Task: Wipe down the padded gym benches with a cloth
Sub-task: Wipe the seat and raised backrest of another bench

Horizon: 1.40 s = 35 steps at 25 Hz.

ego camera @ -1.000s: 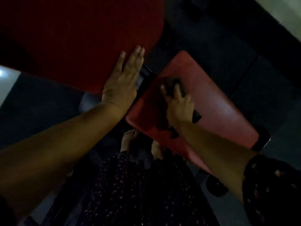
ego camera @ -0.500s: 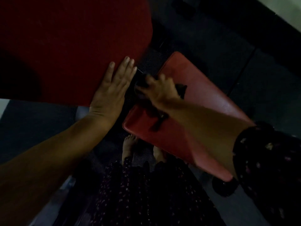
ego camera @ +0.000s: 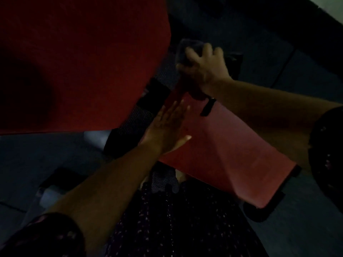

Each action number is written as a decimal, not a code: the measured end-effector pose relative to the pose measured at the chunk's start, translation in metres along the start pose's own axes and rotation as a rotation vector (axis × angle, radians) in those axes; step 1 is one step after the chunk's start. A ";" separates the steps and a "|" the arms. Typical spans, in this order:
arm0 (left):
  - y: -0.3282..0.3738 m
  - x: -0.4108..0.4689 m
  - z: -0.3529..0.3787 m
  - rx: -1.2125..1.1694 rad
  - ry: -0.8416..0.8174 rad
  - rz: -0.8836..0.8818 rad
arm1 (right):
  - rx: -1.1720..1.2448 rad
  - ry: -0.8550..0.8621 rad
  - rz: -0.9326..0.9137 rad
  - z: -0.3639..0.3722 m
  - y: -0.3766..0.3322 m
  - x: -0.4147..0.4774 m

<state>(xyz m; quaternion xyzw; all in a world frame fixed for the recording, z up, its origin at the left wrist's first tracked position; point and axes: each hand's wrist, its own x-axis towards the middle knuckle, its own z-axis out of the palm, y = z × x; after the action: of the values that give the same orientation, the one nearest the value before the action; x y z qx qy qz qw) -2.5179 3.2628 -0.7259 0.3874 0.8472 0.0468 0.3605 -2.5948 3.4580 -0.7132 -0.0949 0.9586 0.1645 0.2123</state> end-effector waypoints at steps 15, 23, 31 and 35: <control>0.017 0.083 -0.032 0.081 0.022 0.065 | 0.844 -0.374 0.773 0.071 0.075 -0.063; 0.026 0.090 -0.020 0.258 0.133 0.083 | 0.672 -0.268 0.561 0.078 0.070 -0.109; 0.056 0.104 -0.024 0.422 0.050 0.178 | 0.649 -0.497 1.007 0.134 0.090 -0.196; 0.079 0.105 -0.015 0.427 0.088 0.115 | 0.804 -0.374 0.676 0.125 0.096 -0.168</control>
<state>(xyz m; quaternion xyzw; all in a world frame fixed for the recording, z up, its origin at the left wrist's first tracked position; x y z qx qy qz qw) -2.5250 3.3928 -0.7466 0.5000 0.8295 -0.0962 0.2296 -2.4221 3.6105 -0.7196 0.3373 0.8689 -0.1414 0.3335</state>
